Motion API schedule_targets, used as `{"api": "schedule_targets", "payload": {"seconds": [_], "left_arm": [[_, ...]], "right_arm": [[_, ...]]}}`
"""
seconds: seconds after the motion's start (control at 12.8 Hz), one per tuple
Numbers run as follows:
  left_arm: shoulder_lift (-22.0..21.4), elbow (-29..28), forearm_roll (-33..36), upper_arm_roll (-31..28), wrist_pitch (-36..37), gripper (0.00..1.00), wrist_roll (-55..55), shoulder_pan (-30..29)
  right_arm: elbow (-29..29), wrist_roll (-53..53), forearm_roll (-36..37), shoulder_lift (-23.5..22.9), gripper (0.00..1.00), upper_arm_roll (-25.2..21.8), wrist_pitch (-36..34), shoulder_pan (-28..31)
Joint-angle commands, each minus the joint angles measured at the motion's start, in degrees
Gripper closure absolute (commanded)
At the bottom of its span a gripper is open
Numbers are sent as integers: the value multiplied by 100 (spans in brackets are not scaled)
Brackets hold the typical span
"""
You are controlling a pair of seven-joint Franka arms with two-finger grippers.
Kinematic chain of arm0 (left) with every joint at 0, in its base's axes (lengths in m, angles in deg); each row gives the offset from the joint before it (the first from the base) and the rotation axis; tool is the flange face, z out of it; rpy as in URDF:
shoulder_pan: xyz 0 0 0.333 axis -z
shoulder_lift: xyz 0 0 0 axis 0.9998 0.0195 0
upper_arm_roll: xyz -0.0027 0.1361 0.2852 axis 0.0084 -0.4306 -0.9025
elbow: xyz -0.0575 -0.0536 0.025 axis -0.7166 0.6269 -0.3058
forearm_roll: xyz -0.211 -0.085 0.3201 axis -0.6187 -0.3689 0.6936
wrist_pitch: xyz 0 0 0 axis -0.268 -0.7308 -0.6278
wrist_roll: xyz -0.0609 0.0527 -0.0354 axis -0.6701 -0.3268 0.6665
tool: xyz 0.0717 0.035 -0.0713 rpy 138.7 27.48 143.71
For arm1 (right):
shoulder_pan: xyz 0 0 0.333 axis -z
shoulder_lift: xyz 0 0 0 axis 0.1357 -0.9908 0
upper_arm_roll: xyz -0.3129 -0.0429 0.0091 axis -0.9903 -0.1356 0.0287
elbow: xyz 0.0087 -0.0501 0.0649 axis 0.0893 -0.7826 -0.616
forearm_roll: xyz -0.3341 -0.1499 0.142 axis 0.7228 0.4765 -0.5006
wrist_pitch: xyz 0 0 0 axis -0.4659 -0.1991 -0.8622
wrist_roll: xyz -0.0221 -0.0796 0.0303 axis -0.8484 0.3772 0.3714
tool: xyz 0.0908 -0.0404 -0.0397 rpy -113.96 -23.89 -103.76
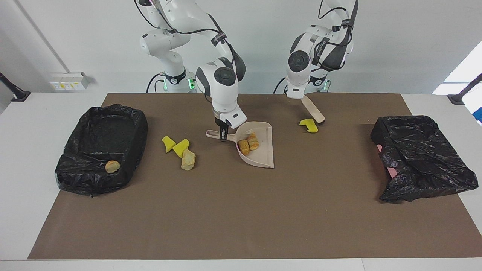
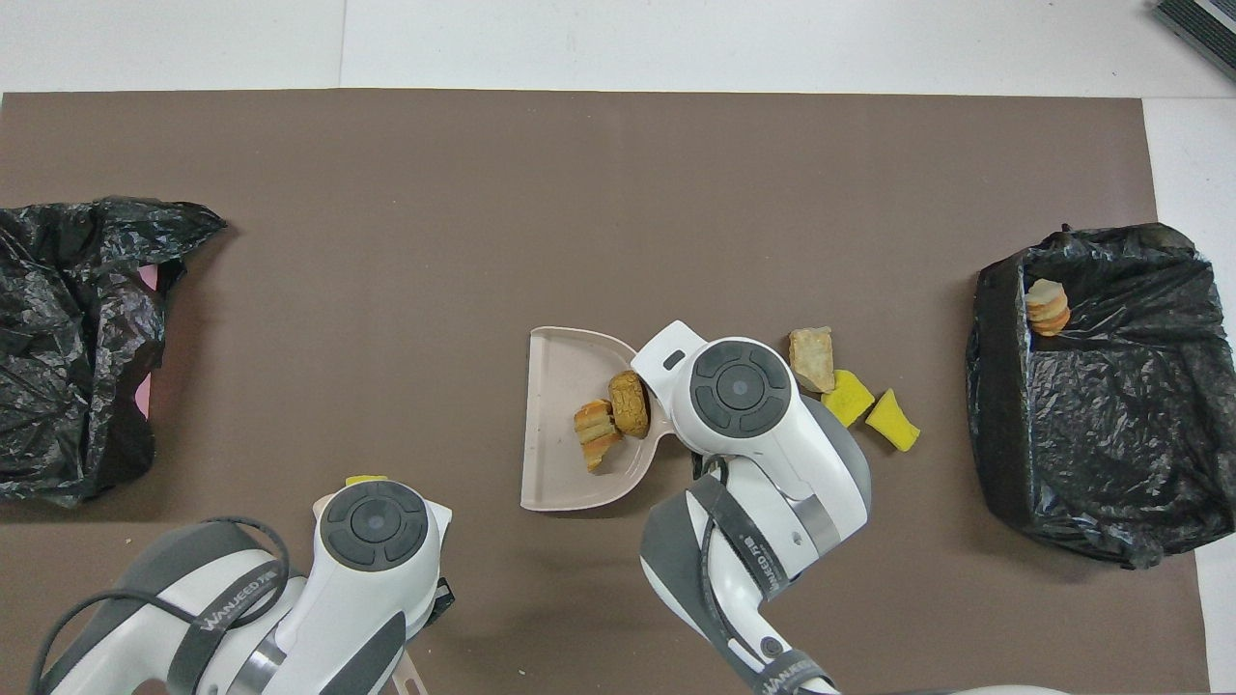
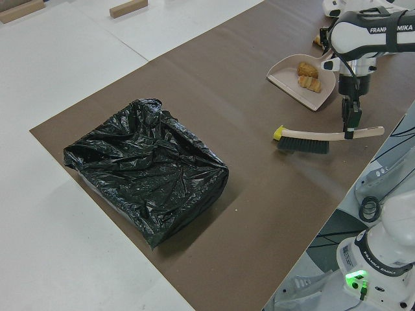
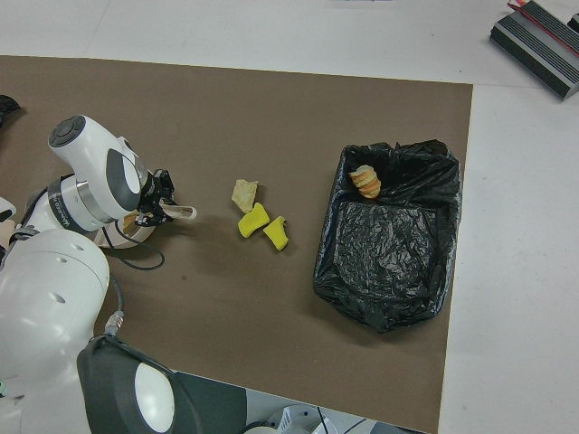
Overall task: Sweep and dump trash in bin
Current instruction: 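Sweep the yellow sponge into the dustpan with the left gripper's brush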
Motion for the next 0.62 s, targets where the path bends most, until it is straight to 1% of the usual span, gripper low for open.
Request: {"api": "schedule_targets", "payload": {"seconds": [0.0,0.08,0.23,0.31,0.47,0.55], "left_arm": [[-109,-274,7,32,-707,100,-399,-105],[-30,-248,-46,32,-1013,100,-610,-210],[155,-186,-466,23,-1629,100,-1005,-316],[286,-90,-590,32,-1884,100,-1442,-386],[480,164,-993,41,-1948,100,-2392,-361],[533,227,-1152,49,-2027,100,-2631,-317]], "right_arm": [[47,94,98,-72,100,29,60,71],[47,94,98,-72,100,29,60,71],[47,85,98,-72,100,29,60,71],[47,76,98,-72,100,29,60,71],[47,76,98,-72,100,29,60,63],[47,67,98,-72,100,29,60,63]]}}
